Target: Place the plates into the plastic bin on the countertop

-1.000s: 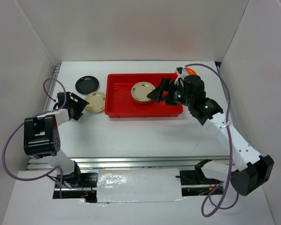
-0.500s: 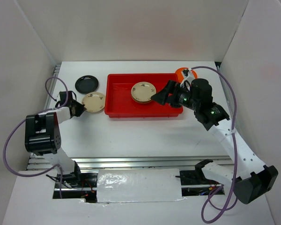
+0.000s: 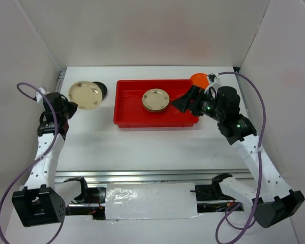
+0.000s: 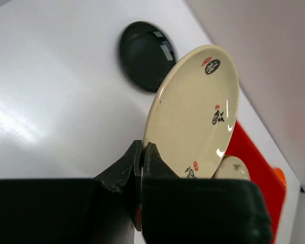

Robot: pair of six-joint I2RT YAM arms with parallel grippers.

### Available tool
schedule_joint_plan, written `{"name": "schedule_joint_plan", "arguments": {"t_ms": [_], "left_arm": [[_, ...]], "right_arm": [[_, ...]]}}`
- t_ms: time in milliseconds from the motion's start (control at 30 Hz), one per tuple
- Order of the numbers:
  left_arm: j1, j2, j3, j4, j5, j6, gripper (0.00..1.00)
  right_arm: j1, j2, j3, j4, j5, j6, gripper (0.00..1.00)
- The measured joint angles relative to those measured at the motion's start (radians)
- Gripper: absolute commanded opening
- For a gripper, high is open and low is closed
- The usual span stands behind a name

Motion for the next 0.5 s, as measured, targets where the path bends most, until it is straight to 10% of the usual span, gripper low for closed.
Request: {"name": "schedule_joint_plan", "arguments": {"t_ms": [500], "left_arm": [[-0.353, 0.790, 0.624, 0.150, 0.478, 0.104, 0.00]], "right_arm": [[-0.320, -0.005, -0.111, 0.018, 0.048, 0.078, 1.00]]}}
